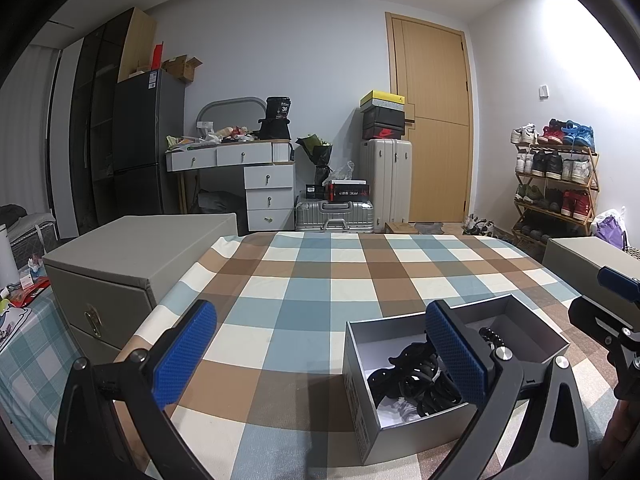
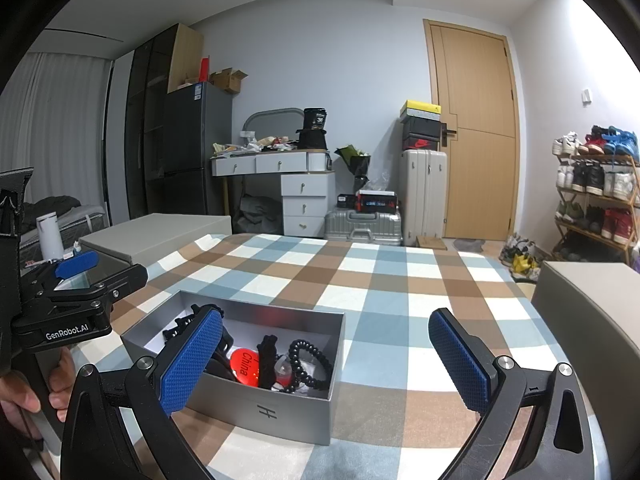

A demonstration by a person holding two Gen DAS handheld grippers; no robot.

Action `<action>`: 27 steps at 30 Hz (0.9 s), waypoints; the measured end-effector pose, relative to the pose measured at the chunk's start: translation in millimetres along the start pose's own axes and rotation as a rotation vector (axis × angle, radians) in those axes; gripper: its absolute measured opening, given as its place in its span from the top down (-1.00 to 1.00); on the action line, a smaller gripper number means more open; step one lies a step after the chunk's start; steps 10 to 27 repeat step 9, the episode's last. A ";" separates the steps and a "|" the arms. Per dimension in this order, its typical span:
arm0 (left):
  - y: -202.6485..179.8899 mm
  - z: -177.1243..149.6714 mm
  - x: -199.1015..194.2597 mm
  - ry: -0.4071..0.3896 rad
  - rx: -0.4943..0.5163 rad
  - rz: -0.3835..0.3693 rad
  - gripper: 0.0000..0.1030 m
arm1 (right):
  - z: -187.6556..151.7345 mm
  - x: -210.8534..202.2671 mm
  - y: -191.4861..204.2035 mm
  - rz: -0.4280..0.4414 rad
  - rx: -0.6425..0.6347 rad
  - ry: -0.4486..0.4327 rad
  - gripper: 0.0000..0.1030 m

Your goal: Organize jewelry

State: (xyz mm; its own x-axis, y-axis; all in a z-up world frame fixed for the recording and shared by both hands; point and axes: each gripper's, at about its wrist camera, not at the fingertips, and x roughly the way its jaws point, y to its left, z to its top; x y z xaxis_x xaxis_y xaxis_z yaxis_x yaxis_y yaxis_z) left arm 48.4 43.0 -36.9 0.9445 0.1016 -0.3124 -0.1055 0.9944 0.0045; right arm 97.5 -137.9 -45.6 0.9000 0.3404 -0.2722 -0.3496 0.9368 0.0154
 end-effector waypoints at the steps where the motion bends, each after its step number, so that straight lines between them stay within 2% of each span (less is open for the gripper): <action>1: -0.1 0.5 -0.7 0.000 0.000 0.000 -0.97 | 0.0 0.0 0.0 0.000 0.000 0.000 -1.00; 27: -0.4 0.3 0.0 0.001 0.002 -0.005 -0.97 | 0.1 0.1 0.0 0.000 0.000 0.000 -1.00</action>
